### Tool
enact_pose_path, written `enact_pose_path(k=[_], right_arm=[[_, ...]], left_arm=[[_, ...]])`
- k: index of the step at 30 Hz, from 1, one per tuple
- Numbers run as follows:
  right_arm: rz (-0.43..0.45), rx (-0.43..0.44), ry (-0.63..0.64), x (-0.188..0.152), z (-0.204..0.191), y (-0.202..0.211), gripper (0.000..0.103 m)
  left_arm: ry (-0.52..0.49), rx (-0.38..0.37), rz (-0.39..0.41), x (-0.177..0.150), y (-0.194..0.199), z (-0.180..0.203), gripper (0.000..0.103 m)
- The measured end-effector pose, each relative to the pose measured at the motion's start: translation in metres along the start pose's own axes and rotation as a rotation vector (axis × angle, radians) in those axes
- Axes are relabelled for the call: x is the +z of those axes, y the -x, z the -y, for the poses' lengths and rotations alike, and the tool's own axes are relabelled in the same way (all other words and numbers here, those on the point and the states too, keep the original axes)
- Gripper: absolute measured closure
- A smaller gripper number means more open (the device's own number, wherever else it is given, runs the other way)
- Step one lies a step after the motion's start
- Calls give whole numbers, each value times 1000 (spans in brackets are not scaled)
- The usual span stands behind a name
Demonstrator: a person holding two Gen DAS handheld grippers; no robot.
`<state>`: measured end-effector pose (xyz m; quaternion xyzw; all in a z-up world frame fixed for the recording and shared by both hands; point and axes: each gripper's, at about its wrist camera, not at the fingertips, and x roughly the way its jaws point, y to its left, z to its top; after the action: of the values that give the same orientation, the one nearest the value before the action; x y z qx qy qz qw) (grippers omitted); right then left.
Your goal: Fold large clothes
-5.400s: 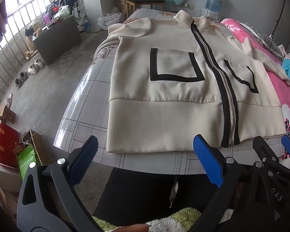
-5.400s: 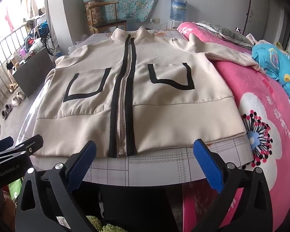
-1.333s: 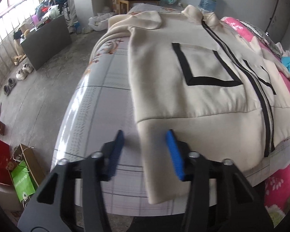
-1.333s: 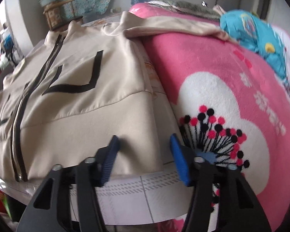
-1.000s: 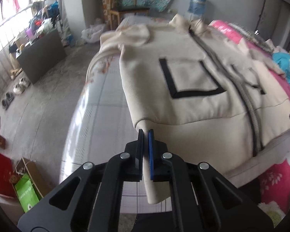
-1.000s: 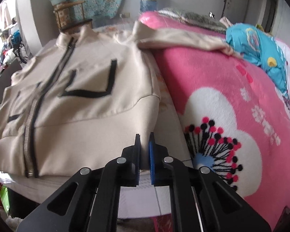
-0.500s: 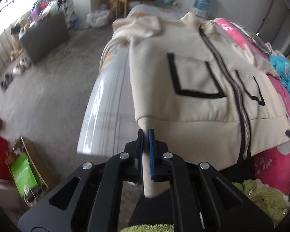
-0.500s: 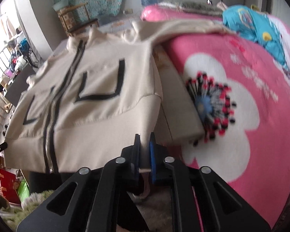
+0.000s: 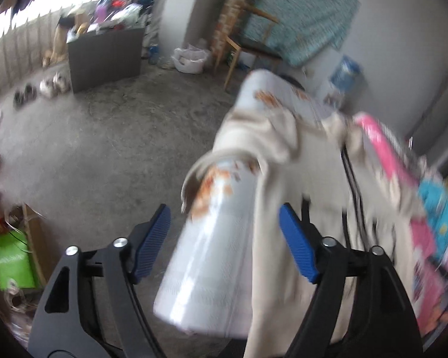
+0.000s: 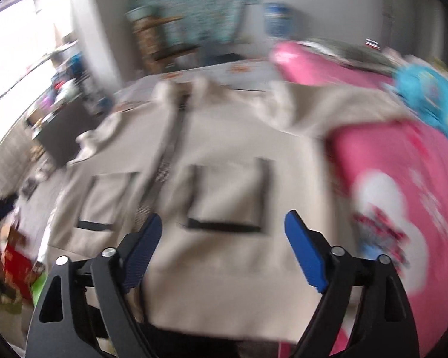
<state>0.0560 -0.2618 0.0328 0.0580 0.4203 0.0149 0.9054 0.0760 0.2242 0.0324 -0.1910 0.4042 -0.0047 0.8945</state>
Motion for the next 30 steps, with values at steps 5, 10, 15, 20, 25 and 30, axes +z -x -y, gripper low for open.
enact_pose_path(k=[5, 10, 15, 20, 25, 30], right_arm=[[-73, 74, 156, 30, -83, -64, 19], [-143, 73, 275, 39, -147, -117, 19], [-201, 54, 312, 42, -168, -150, 19], [-238, 19, 306, 46, -168, -167, 19], [-248, -14, 289, 49, -167, -176, 19], [-244, -43, 294, 53, -166, -180, 19]], left_arm=[[347, -191, -120, 46, -63, -81, 28], [730, -406, -309, 38, -159, -152, 28], [1030, -545, -482, -2, -258, -182, 28], [1226, -556, -631, -44, -339, -191, 28], [1355, -552, -693, -75, -398, -198, 28], [1372, -541, -737, -88, -433, -193, 30]])
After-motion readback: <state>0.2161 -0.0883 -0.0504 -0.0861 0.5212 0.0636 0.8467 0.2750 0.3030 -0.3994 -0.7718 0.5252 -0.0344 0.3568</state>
